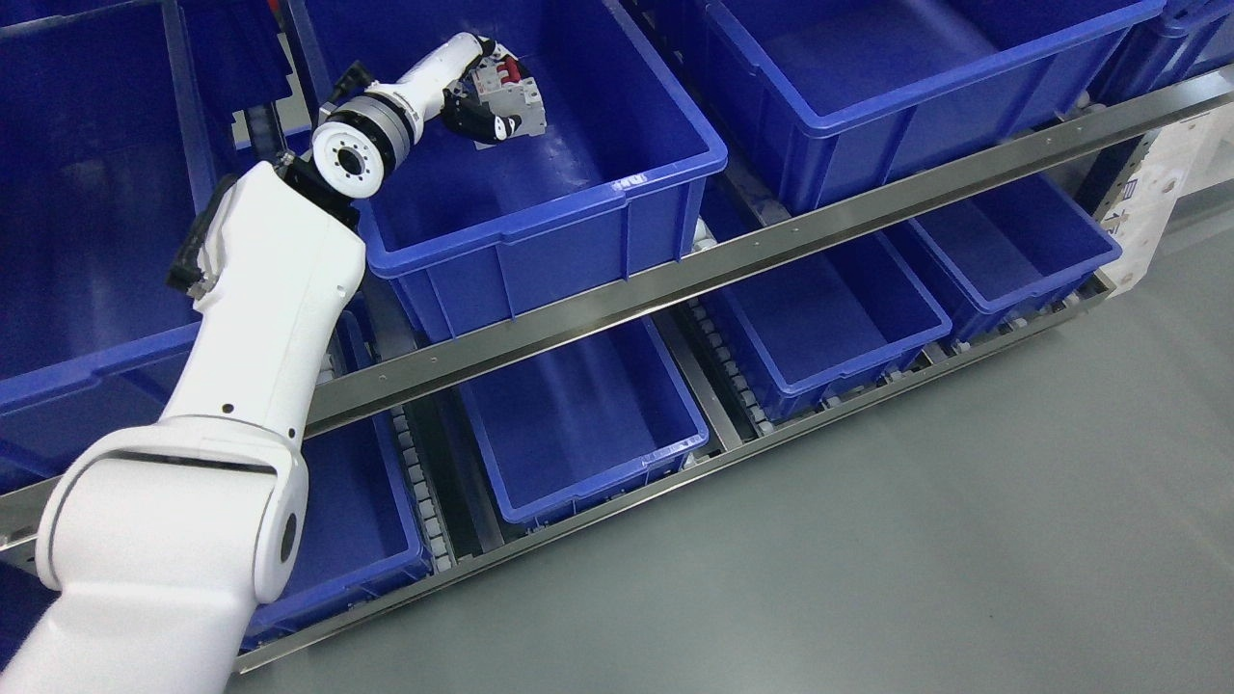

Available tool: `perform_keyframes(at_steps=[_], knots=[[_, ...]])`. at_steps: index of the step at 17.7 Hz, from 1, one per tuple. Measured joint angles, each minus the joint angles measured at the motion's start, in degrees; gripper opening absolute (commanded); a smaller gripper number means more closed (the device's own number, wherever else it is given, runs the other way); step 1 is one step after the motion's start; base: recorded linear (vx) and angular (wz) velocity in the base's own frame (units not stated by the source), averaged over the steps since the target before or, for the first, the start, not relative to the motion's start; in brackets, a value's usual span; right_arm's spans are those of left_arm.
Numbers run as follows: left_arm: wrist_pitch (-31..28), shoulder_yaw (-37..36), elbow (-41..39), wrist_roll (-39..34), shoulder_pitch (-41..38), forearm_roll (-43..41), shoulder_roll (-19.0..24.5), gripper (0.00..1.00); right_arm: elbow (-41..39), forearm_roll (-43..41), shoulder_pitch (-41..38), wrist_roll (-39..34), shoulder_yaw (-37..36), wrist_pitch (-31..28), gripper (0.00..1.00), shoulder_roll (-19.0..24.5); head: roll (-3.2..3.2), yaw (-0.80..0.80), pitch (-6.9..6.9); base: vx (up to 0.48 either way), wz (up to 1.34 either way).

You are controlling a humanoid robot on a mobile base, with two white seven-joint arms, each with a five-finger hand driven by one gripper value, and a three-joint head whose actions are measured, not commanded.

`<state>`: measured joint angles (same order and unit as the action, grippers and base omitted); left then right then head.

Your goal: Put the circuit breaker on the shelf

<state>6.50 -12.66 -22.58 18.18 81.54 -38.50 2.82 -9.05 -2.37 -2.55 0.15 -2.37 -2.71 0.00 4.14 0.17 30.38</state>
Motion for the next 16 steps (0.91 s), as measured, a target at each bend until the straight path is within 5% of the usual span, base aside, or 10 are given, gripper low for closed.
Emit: perform_keyframes(at_steps=[6, 9, 16], knots=[[-0.64, -1.54, 3.13, -0.52, 0.47, -0.06, -1.34, 0.47, 0.0, 0.0, 0.0, 0.0, 0.0, 0.01, 1.0, 0.0, 0.0, 0.0, 0.0, -0.001, 0.01], [-0.67, -1.98, 3.99, -0.66, 0.86, -0.06, -1.74, 0.69, 0.0, 0.0, 0.0, 0.0, 0.0, 0.01, 1.0, 0.0, 0.0, 0.0, 0.0, 0.0, -0.01], [-0.78, -2.46, 5.14, -1.4, 2.91, 0.0, -2.28, 0.88, 0.0, 0.0, 0.0, 0.0, 0.0, 0.01, 1.0, 0.0, 0.0, 0.0, 0.0, 0.0, -0.01]])
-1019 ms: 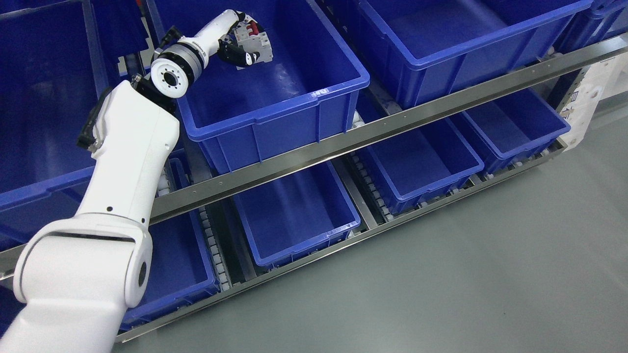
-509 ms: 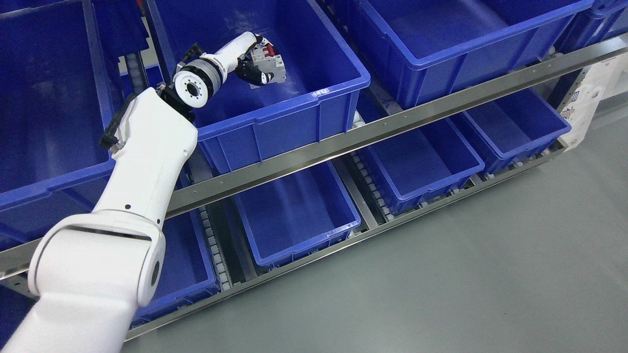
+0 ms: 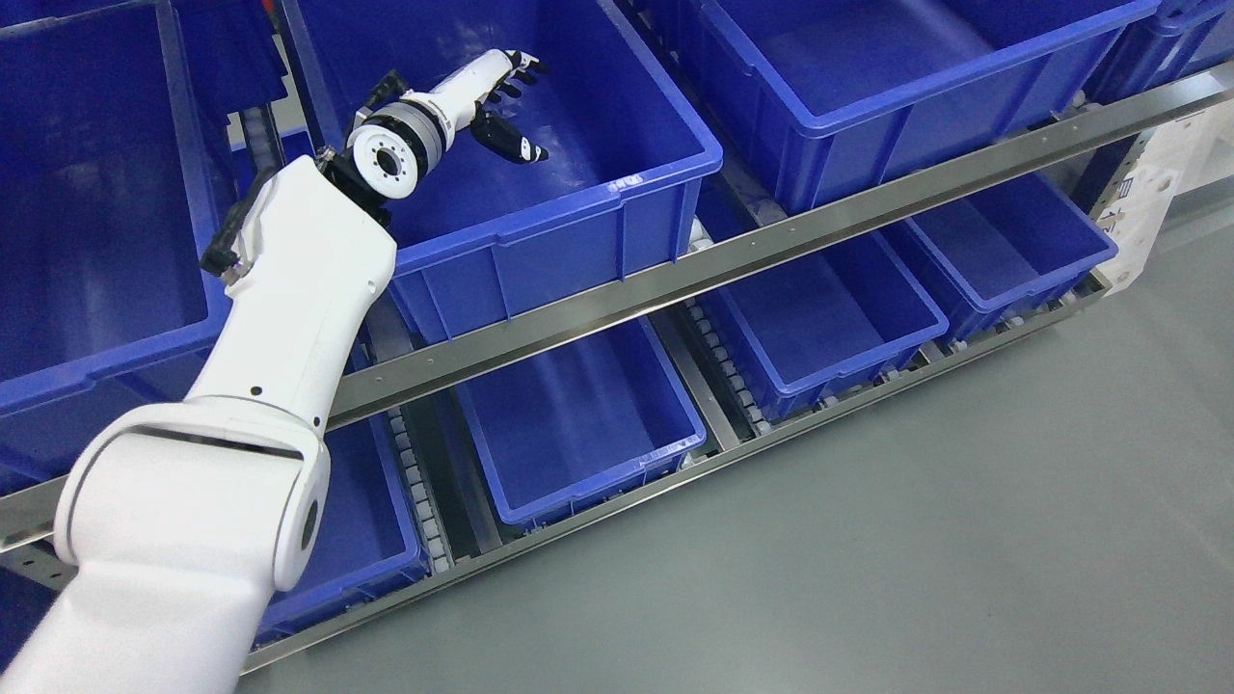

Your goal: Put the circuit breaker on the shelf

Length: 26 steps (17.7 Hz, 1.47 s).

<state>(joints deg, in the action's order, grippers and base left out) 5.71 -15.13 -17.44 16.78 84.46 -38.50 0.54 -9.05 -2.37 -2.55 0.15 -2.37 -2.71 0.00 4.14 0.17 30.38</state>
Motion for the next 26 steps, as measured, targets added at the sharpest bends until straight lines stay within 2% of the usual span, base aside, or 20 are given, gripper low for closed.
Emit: perform_keyframes(at_steps=[6, 9, 12, 14, 16, 19, 24, 26], knots=[[-1.75, 2.9, -3.21, -6.19, 0.7, 0.48, 0.11, 0.9, 0.0, 0.0, 0.0, 0.0, 0.0, 0.0, 1.0, 0.0, 0.0, 0.0, 0.0, 0.0, 0.0], [-2.28, 10.66, -6.96, -8.03, 1.06, 3.32, -0.05, 0.91, 0.0, 0.0, 0.0, 0.0, 0.0, 0.0, 1.0, 0.0, 0.0, 0.0, 0.0, 0.0, 0.0], [-2.49, 18.39, -12.14, -8.39, -0.48, 10.78, -0.19, 0.91, 0.0, 0.0, 0.0, 0.0, 0.0, 0.0, 1.0, 0.0, 0.0, 0.0, 0.0, 0.0, 0.0], [-2.81, 22.23, -17.29, -8.44, -3.83, 16.46, -0.25, 0.92, 0.0, 0.0, 0.0, 0.0, 0.0, 0.0, 1.0, 0.0, 0.0, 0.0, 0.0, 0.0, 0.0], [-3.73, 24.64, -23.22, -8.45, -8.31, 20.85, -0.29, 0.99, 0.0, 0.0, 0.0, 0.0, 0.0, 0.0, 1.0, 0.0, 0.0, 0.0, 0.0, 0.0, 0.0], [-6.9, 26.8, -33.65, -8.43, -15.87, 26.24, -0.37, 0.99, 0.0, 0.0, 0.0, 0.0, 0.0, 0.0, 1.0, 0.0, 0.0, 0.0, 0.0, 0.0, 0.0], [-10.65, 27.92, -51.43, -8.29, -27.11, 30.59, -0.44, 1.0, 0.0, 0.0, 0.0, 0.0, 0.0, 0.0, 1.0, 0.0, 0.0, 0.0, 0.0, 0.003, -0.02], [-8.1, 27.22, -56.49, -8.26, -31.38, 31.35, -0.46, 1.0, 0.0, 0.0, 0.0, 0.0, 0.0, 0.0, 1.0, 0.0, 0.0, 0.0, 0.0, 0.009, -0.05]])
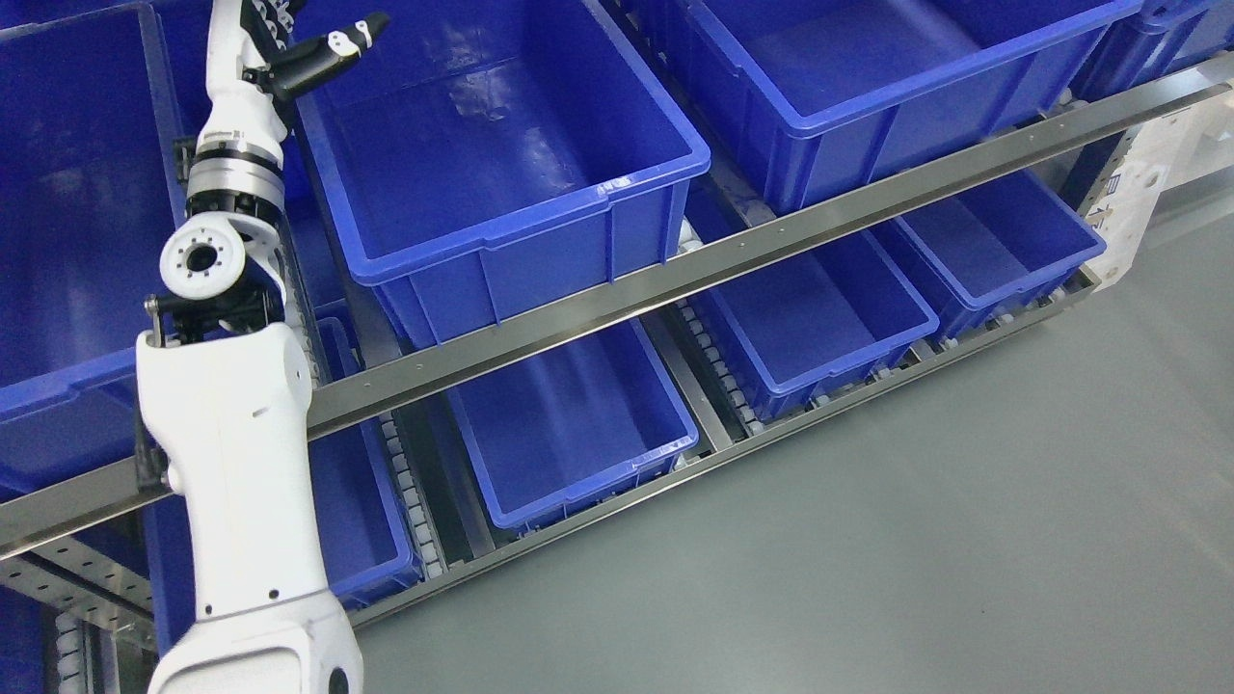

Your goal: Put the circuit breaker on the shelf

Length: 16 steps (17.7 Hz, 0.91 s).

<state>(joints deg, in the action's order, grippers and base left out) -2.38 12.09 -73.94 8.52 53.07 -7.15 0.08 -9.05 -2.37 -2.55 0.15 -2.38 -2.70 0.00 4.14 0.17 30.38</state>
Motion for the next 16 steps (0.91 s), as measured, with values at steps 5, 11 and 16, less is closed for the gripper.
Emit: perform_keyframes(at_steps=[5, 11, 16], knots=[[6.33, -2.24, -9.59, -0.73, -9.52, 1.04, -0.03, 1.0, 0.0, 0.0, 0.0, 0.0, 0.0, 0.0, 1.0, 0.0, 0.0, 0.0, 0.0, 0.011, -0.07], [7.95, -3.91, -16.09, -3.0, -15.81, 1.44, -0.05, 1.0, 0.0, 0.0, 0.0, 0.0, 0.0, 0.0, 1.0, 0.0, 0.0, 0.0, 0.0, 0.026, -0.15], [8.16, -4.09, -19.27, -3.48, -18.13, 1.55, -0.06, 1.0, 0.0, 0.0, 0.0, 0.0, 0.0, 0.0, 1.0, 0.0, 0.0, 0.0, 0.0, 0.05, -0.29]])
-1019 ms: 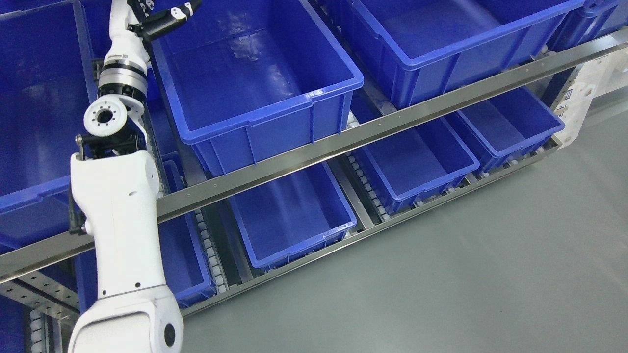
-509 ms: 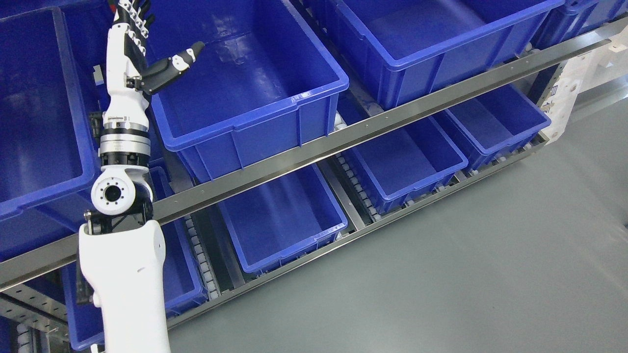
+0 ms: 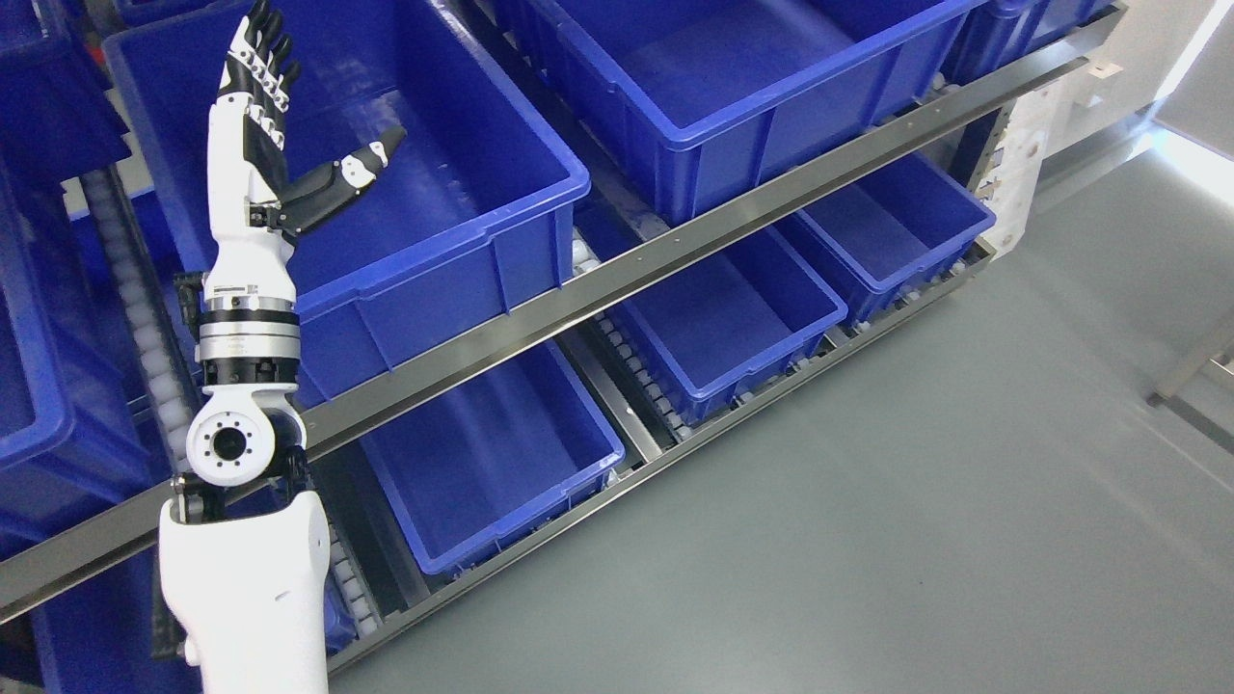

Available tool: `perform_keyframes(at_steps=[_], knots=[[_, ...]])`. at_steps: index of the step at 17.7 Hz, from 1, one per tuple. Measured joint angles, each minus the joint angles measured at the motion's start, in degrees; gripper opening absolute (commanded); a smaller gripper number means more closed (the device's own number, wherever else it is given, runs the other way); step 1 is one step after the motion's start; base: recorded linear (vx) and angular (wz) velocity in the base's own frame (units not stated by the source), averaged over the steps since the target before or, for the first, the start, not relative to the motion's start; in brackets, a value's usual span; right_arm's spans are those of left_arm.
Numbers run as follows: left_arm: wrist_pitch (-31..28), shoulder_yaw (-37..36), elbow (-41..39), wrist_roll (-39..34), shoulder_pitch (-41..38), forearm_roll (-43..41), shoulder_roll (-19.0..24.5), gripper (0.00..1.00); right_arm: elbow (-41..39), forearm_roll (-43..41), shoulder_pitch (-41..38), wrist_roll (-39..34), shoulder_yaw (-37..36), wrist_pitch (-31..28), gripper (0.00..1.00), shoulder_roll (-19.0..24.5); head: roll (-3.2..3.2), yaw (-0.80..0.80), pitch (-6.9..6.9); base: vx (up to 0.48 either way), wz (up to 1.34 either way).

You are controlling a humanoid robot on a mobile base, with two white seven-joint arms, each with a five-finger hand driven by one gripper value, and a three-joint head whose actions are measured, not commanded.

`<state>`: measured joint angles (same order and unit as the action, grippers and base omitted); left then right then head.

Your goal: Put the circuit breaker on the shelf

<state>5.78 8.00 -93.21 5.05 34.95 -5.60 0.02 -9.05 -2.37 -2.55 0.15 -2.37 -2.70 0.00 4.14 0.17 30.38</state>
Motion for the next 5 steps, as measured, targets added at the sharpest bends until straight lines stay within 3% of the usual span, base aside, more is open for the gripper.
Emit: perform_keyframes(at_steps=[5], knots=[[0.32, 0.09, -2.01, -0.01, -0.87, 0.04, -0.02, 1.0, 0.0, 0.0, 0.0, 0.0, 0.0, 0.0, 1.0, 0.0, 0.0, 0.0, 0.0, 0.07, -0.33]])
